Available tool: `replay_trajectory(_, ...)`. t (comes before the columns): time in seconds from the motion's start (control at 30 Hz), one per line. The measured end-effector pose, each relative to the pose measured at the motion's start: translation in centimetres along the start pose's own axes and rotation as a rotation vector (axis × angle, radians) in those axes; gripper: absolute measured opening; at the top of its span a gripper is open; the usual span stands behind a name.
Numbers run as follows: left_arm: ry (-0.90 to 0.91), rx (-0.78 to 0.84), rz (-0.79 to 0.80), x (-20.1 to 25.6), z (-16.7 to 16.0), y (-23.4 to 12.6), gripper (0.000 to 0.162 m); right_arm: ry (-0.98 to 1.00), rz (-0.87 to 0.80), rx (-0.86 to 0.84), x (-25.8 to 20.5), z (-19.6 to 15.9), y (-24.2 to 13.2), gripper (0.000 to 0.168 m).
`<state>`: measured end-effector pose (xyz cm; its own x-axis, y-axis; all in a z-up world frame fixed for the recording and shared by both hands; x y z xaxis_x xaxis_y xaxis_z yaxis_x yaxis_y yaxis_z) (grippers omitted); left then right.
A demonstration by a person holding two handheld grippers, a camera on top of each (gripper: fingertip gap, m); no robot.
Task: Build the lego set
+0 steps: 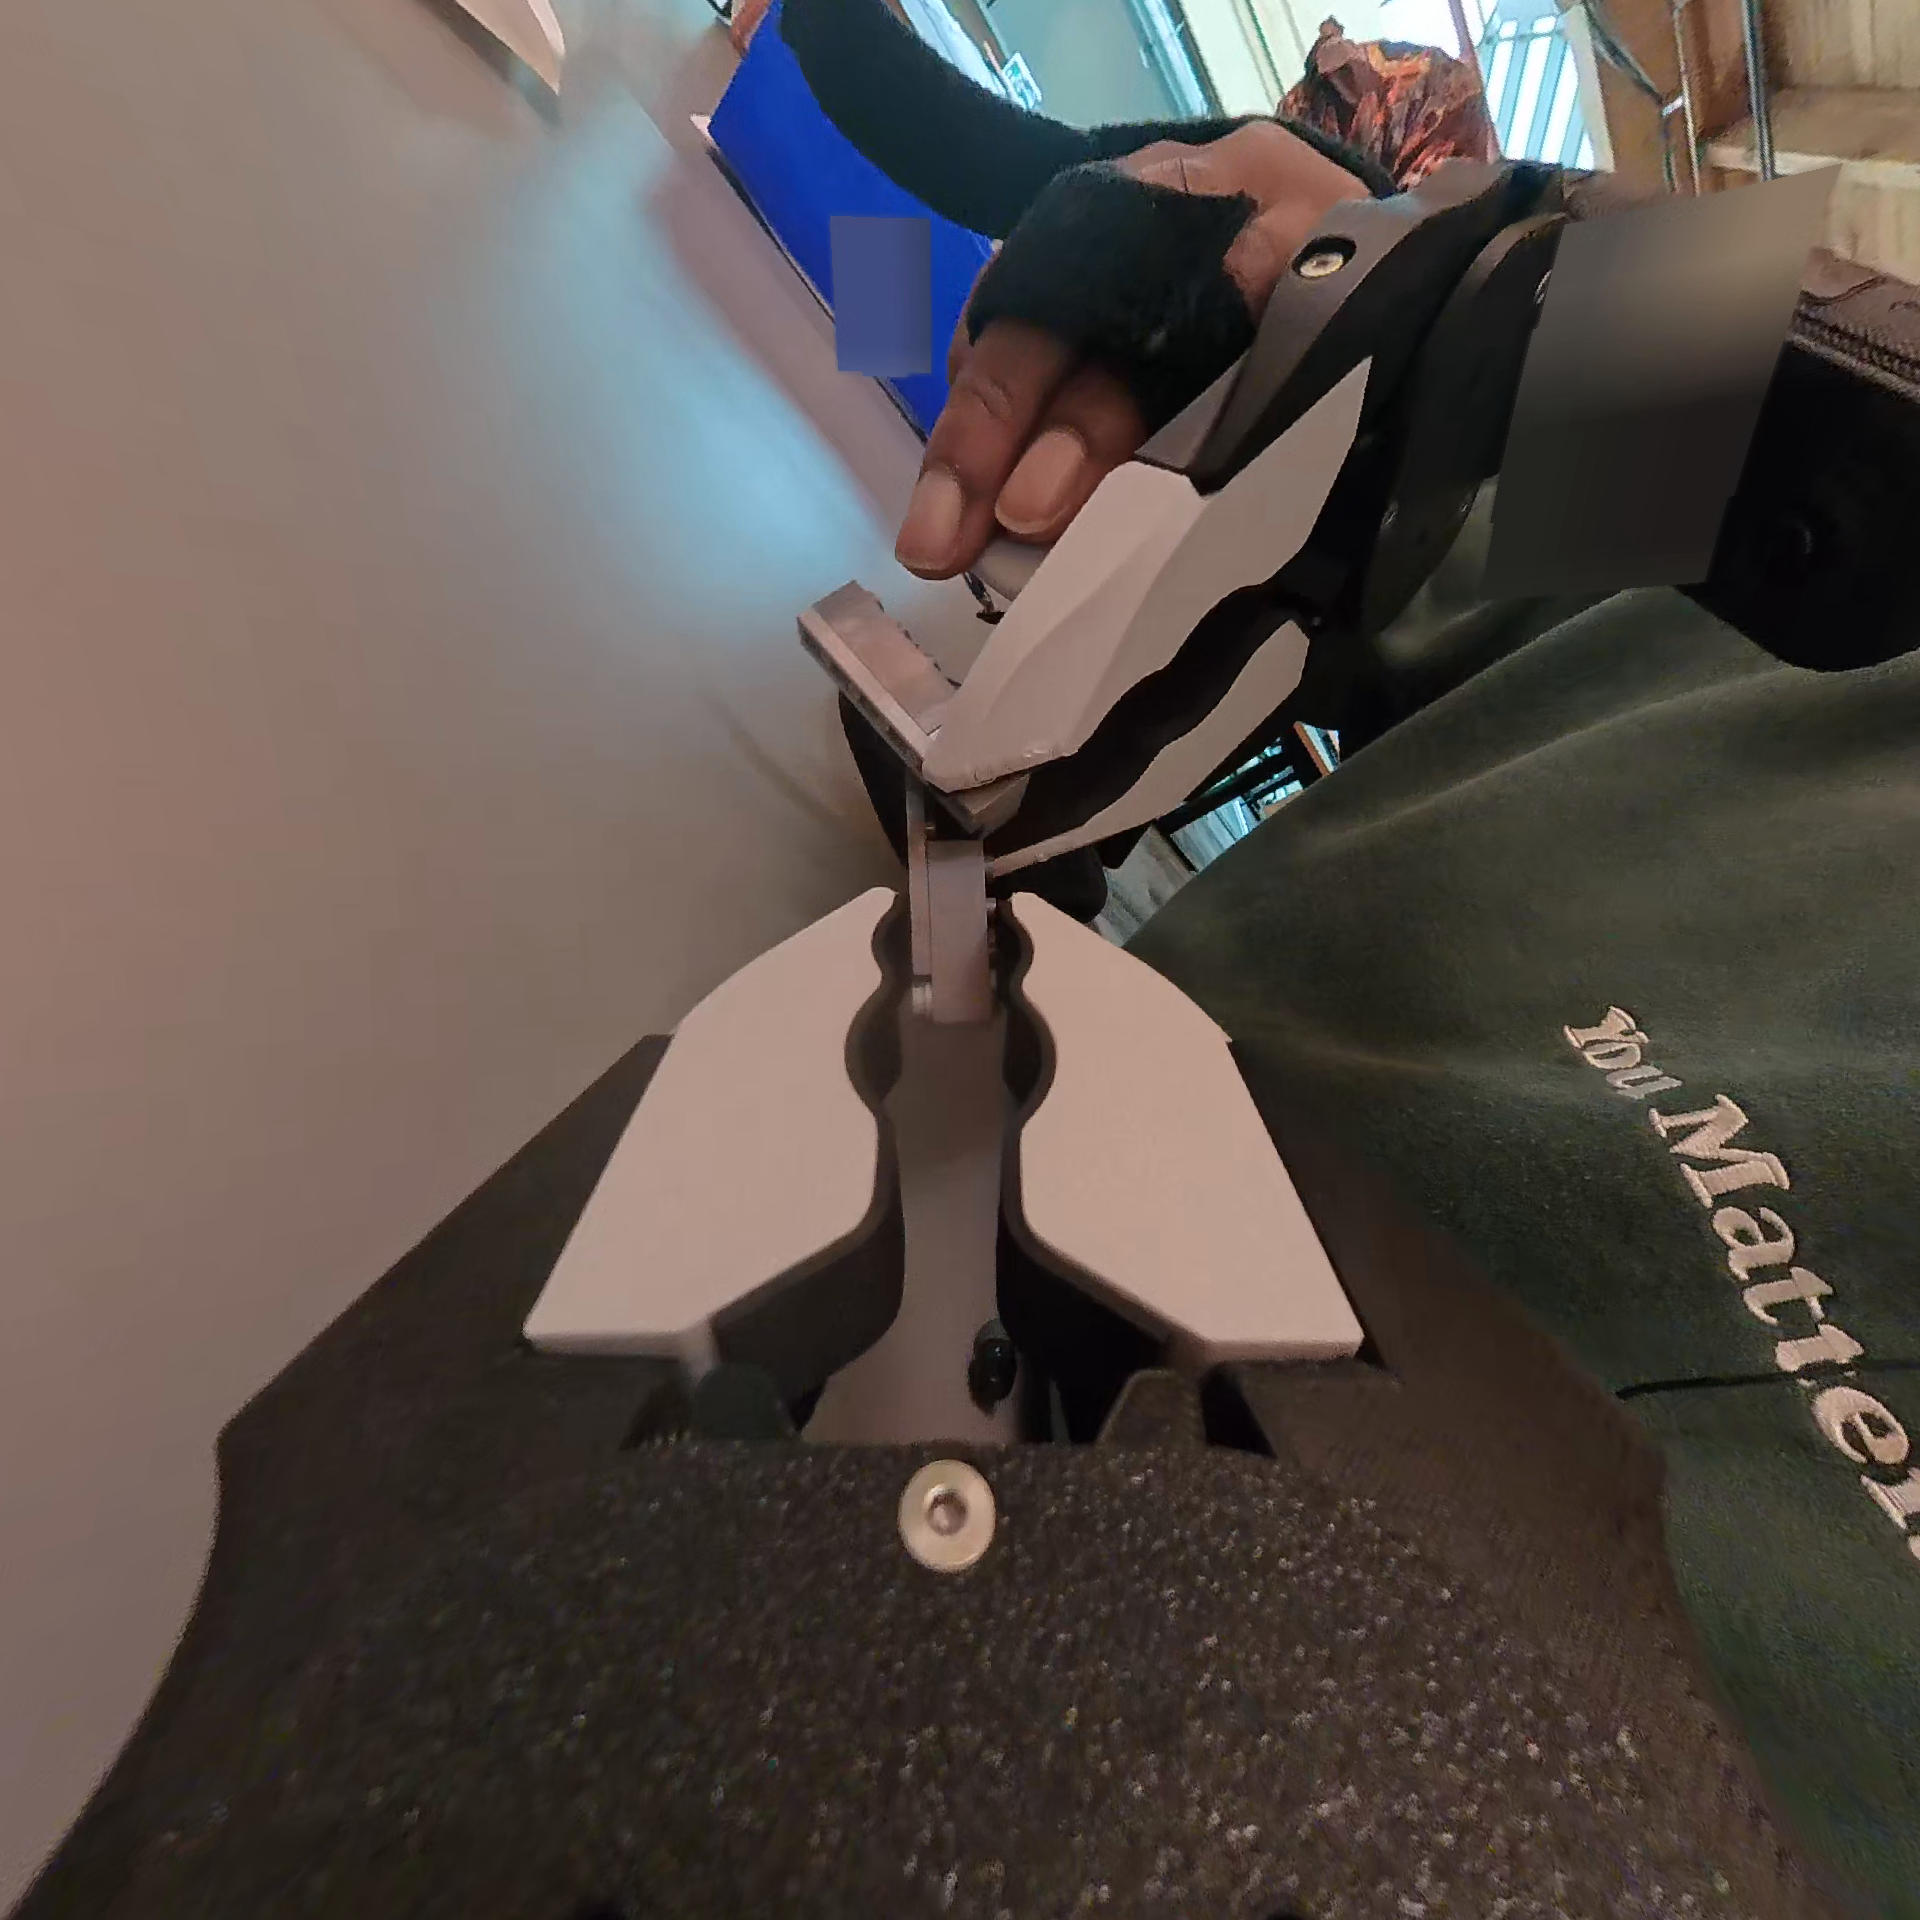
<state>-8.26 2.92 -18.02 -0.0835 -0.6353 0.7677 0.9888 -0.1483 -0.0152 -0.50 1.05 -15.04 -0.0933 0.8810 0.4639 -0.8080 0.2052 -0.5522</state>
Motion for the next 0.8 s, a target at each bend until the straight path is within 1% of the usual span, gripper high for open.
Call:
replay_trajectory(0.13,0.023,0.018,0.014,-0.1,0.3,0.1,0.015,-0.037,-0.045,-0.034,0.3,0.0,0.2,0.018)
replay_trajectory(0.3,0.114,0.045,0.063,-0.2,1.0,0.1,0.015,-0.218,-0.144,-0.160,0.4,0.1,0.5,0.018)
replay_trajectory(0.37,0.158,0.055,0.084,-0.3,1.2,0.1,0.015,-0.261,-0.185,-0.193,0.4,0.0,0.7,0.018)
replay_trajectory(0.63,0.330,0.088,0.123,-0.1,1.7,0.1,0.015,-0.397,-0.280,-0.206,0.2,0.3,1.0,0.019)
replay_trajectory(0.7,0.337,0.099,0.119,0.0,1.7,0.1,0.015,-0.392,-0.280,-0.200,0.2,0.4,0.9,0.019)
replay_trajectory(0.8,0.297,0.109,0.103,-0.1,1.5,0.0,0.015,-0.367,-0.263,-0.197,0.2,0.5,0.9,0.018)
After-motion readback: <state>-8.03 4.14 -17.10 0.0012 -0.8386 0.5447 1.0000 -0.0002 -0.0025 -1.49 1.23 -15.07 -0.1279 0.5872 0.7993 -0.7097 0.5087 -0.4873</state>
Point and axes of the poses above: each gripper's, where its closed fingertips meet, y out along the fingers, z out of its top, x = y × z across the jaws, the point moved 5 cm from there along -y, back along the fingers, and after that the axes turned 15 degrees about x, right-handed, at the moved point
